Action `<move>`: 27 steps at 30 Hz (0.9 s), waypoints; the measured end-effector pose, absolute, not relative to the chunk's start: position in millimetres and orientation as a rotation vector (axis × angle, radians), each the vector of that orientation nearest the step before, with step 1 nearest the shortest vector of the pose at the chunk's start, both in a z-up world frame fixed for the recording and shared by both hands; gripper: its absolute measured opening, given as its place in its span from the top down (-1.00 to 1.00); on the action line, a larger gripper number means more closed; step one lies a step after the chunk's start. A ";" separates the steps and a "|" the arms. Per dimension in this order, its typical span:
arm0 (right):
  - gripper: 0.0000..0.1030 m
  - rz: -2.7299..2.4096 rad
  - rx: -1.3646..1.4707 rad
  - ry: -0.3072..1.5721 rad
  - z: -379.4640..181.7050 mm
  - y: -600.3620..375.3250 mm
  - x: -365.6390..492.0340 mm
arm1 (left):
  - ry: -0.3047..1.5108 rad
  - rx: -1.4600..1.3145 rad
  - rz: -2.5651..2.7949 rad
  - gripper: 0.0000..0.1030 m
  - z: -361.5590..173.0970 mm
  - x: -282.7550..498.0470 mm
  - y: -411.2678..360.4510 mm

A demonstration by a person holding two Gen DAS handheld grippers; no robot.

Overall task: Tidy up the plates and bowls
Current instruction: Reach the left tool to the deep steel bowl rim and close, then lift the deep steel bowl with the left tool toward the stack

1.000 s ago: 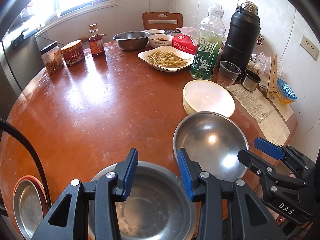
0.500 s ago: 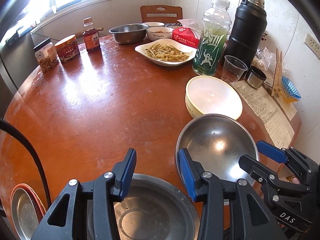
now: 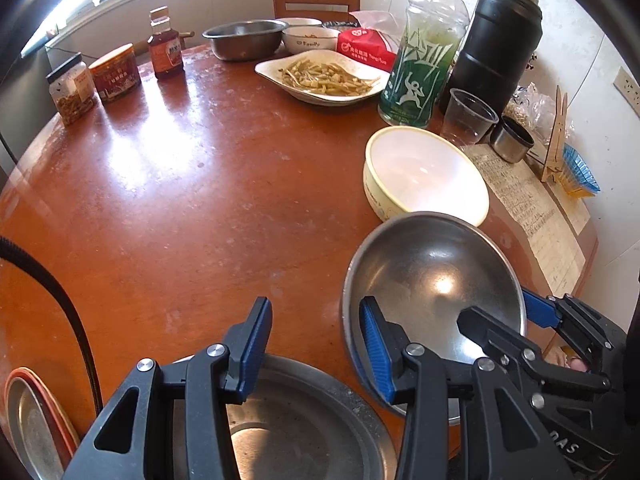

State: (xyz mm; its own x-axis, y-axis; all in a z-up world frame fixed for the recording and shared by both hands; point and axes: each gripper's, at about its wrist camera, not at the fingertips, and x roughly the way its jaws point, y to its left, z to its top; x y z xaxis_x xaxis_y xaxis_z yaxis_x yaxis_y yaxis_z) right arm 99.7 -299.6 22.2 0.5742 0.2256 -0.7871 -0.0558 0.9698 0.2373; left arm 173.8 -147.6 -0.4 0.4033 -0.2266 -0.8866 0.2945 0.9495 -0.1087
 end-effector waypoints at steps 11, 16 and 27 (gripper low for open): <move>0.43 0.173 0.203 0.939 21.7 -298.8 102.7 | 1.139 0.054 -0.418 0.26 -7.5 173.9 -170.4; 0.43 0.167 0.221 0.928 30.4 -299.8 103.6 | 1.104 0.031 -0.417 0.26 4.7 172.5 -167.8; 0.43 0.211 0.235 0.825 71.4 -285.8 98.8 | 1.026 -0.030 -0.406 0.26 36.5 160.6 -139.4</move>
State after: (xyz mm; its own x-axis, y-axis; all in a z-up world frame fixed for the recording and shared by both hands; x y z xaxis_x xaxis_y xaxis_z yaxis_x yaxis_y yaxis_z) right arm 98.8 -285.8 71.4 0.6604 0.2756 -0.6985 -0.0937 0.9532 0.2876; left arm 160.6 -139.4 36.5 0.4509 -0.3426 -0.8242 0.3145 0.9252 -0.2125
